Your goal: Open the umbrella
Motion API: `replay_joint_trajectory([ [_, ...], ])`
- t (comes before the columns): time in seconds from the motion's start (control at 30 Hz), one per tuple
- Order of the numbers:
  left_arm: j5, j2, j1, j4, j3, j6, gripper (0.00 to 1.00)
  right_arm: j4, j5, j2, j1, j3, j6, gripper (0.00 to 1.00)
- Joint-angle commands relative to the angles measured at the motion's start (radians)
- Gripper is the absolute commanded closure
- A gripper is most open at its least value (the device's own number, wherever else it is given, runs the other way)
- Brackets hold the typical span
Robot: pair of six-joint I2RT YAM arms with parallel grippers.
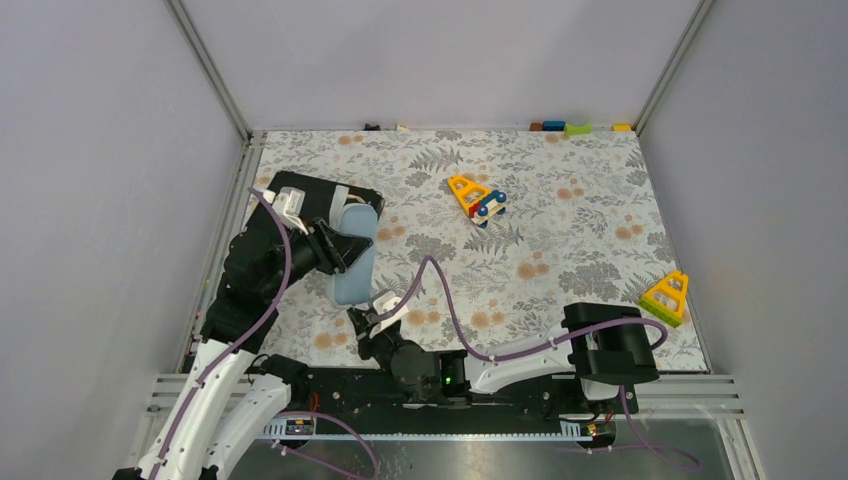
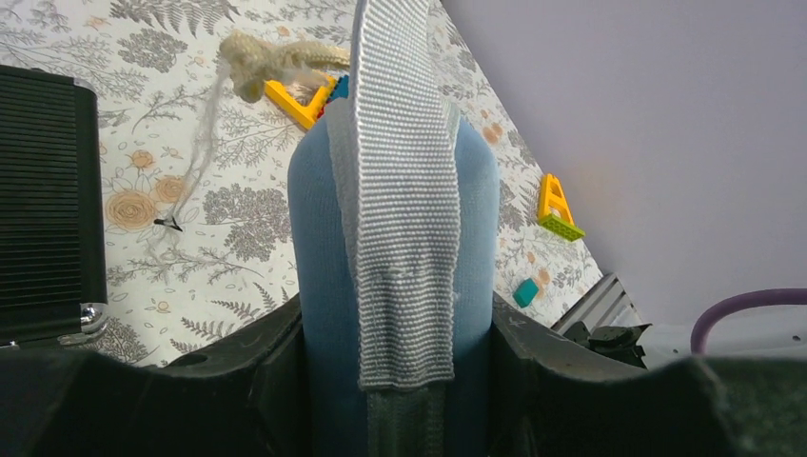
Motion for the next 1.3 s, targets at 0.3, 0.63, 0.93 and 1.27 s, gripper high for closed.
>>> replay_joint_trajectory([
  [0.3,-0.214,-0.013,0.01,0.184,-0.042,0.033,1.0,0.172,-0.331,-0.015,0.035,0.171,0.057,1.0],
  [0.63,-0.157,-0.044,0.011,0.253,-0.063,0.018,1.0,0.211,-0.255,-0.034,0.034,0.1,0.063,1.0],
  [0.93,-0.035,-0.074,0.01,0.337,-0.068,0.006,1.0,0.166,-0.094,-0.215,0.028,-0.221,0.071,0.44],
  [1.27,0.092,-0.07,0.01,0.438,-0.082,-0.024,1.0,-0.183,-0.362,-0.531,-0.168,-0.392,0.204,0.01],
])
